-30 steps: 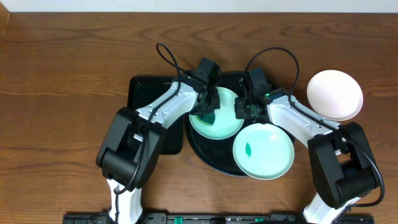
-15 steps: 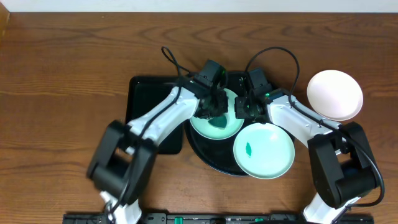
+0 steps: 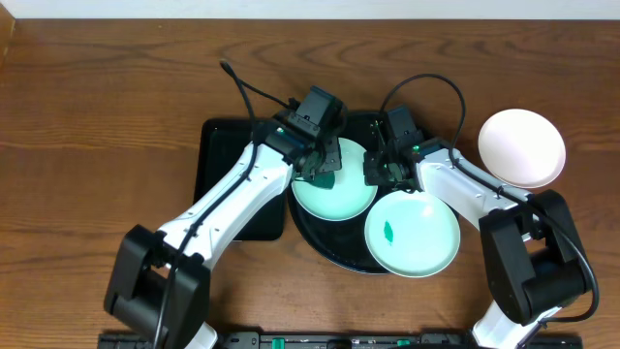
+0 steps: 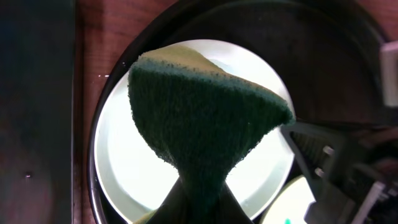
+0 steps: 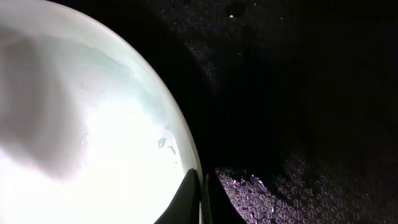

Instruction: Clean dirty plates on tray and stack at the side

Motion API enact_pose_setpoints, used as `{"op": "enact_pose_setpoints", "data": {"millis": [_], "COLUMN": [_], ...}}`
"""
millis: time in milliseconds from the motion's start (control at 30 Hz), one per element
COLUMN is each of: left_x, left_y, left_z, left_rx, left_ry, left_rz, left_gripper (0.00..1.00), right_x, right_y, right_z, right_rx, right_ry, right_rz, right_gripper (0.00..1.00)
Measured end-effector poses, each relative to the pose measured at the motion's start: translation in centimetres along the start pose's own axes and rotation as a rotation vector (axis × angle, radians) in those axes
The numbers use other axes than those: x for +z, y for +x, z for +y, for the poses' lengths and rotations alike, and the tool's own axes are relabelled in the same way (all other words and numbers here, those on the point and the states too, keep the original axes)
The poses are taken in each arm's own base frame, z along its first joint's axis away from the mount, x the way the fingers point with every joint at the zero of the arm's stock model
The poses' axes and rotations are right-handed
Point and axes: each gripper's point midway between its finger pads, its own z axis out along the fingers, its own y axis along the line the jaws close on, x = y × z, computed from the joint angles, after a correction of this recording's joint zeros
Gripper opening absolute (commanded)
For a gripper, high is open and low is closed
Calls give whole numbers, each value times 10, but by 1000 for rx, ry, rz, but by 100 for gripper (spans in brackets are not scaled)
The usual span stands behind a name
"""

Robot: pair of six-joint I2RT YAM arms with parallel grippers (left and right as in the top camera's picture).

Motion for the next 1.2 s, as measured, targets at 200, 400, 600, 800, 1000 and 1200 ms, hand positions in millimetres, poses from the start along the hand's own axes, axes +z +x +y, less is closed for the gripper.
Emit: {"op": "enact_pose_setpoints", "data": {"millis": [200,400,600,800,1000,1200], "left_x": [10,11,18,34,34,34], "left_y": [3,3,6,13,13,13], "left_z": [5,5,7,13,13,13], "left_rx": [-1,-1,-1,-2,-1,-1], "left_ry": [-26,-27,-40,-70,-70,-70], "left_rz": [16,17,34,72,72,72], "left_gripper": [7,7,7,7,8,7], "right_x": [0,0,0,0,0,0], "right_y": [1,1,2,3,7,7], "right_z": [2,3,6,6,1,-1], "right_rx": [0,0,-2,-18,-31,-34], "right_ry": [-10,-17,-33,-36,-10,4], "right_rz": [4,4,10,17,29,31], "right_gripper": [1,1,1,1,2,7]}}
